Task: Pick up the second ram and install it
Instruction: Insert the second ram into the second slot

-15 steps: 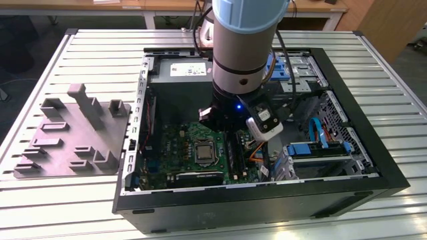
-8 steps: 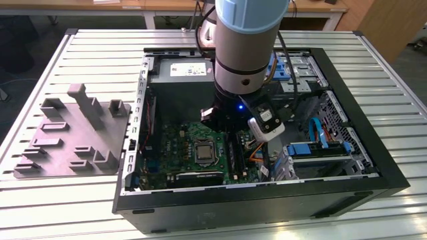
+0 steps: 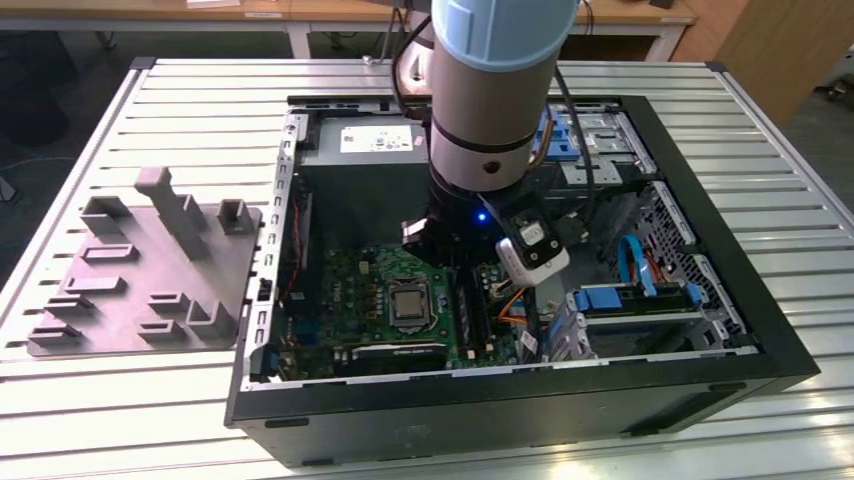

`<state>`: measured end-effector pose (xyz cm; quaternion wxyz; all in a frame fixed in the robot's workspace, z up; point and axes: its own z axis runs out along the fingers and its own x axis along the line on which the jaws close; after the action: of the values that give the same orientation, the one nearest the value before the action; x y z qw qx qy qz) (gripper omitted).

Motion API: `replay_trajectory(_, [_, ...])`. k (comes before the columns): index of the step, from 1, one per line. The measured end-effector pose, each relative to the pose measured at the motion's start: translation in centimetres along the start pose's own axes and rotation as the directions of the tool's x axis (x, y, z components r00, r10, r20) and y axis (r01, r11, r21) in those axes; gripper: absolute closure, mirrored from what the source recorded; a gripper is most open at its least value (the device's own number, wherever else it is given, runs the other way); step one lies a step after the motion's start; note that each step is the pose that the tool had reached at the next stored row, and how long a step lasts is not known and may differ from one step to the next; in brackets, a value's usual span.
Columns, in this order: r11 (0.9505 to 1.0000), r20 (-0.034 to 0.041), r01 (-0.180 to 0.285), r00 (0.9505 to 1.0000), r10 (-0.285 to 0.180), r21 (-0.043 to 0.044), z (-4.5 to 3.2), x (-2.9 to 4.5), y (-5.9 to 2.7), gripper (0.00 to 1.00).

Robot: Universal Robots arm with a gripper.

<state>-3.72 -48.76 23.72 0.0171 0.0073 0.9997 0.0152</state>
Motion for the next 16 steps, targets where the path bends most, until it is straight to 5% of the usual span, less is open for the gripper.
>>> replay_trajectory(16, [0.9999,-0.0014,0.0,1.0,0.0,0.0159,0.52,-0.25,0.28,0.89])
